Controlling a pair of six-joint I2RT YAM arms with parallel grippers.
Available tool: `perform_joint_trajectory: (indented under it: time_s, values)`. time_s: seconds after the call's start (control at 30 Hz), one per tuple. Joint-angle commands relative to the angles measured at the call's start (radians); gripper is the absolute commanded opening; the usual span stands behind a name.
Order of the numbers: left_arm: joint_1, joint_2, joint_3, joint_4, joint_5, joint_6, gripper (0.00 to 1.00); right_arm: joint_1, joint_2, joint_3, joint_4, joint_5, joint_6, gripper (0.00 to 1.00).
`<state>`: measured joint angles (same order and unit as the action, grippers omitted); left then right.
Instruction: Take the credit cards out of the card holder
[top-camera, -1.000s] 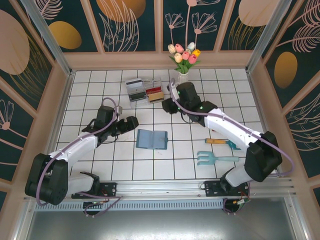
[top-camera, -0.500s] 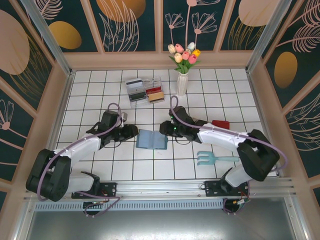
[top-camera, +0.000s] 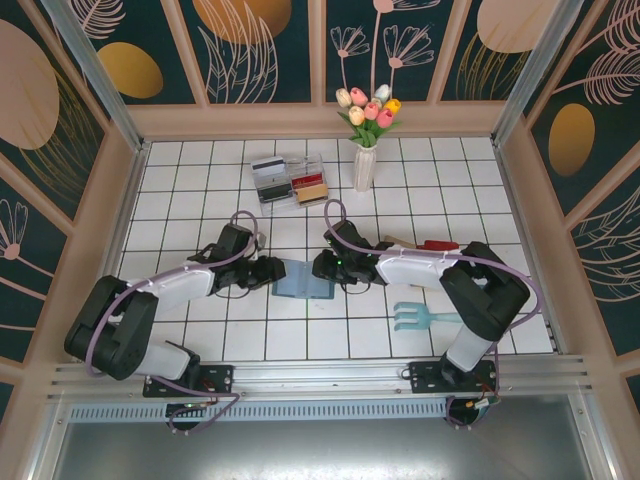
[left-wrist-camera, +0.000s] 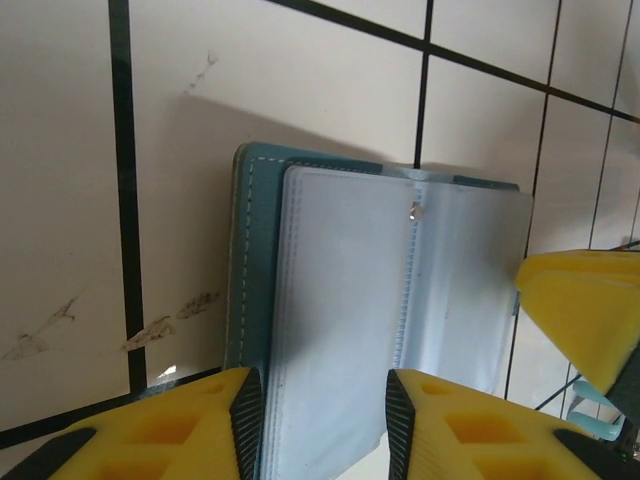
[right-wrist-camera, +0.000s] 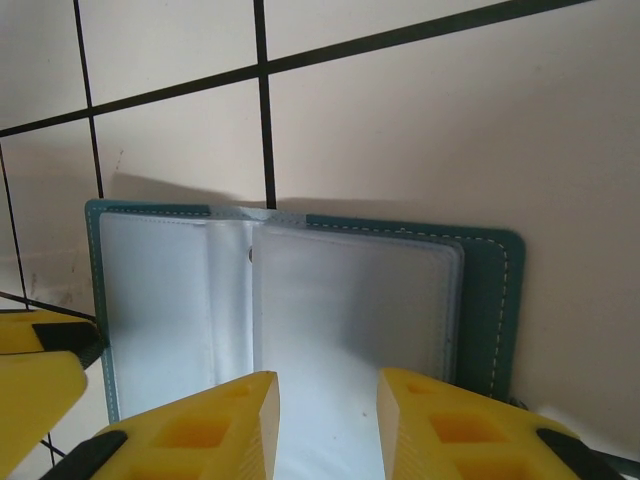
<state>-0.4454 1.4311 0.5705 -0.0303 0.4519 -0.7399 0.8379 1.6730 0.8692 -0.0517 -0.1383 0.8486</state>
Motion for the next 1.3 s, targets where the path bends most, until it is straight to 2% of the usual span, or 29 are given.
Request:
perform_joint_trajectory:
  time_s: [0.0, 0.27, 0.47, 0.67, 1.0, 1.1, 1.17, 1.23, 1.27]
  values:
    - [-0.006, 0.024, 0.014, 0.017, 0.008, 0.010, 0.40, 0.007, 0.024, 0.023, -0.015, 0.014, 0.015, 0.33]
    - [-0.014, 0.063, 0.018, 0.041, 0.048, 0.013, 0.37, 0.009, 0.074, 0.022, -0.020, -0.001, 0.015, 0.32]
    - [-0.021, 0.081, 0.019, 0.074, 0.081, 0.005, 0.21, 0.010, 0.100, 0.020, -0.017, -0.007, 0.024, 0.32]
    - [-0.031, 0.091, 0.019, 0.121, 0.114, -0.015, 0.00, 0.010, 0.109, 0.016, -0.013, -0.009, 0.028, 0.31]
    - [-0.060, 0.136, 0.026, 0.139, 0.114, -0.018, 0.00, 0.010, 0.103, 0.012, -0.016, -0.007, 0.032, 0.30]
    - [-0.064, 0.136, 0.035, 0.133, 0.119, -0.014, 0.03, 0.011, 0.087, 0.016, -0.015, -0.002, 0.024, 0.29]
    - [-0.065, 0.120, 0.039, 0.134, 0.122, -0.009, 0.06, 0.014, 0.047, 0.015, -0.015, 0.023, 0.006, 0.29]
    - [-0.064, 0.089, 0.052, 0.099, 0.093, 0.010, 0.17, 0.014, -0.014, 0.024, -0.023, 0.061, -0.026, 0.31]
    - [-0.063, 0.072, 0.064, 0.071, 0.073, 0.025, 0.20, 0.014, -0.044, 0.031, -0.034, 0.080, -0.042, 0.32]
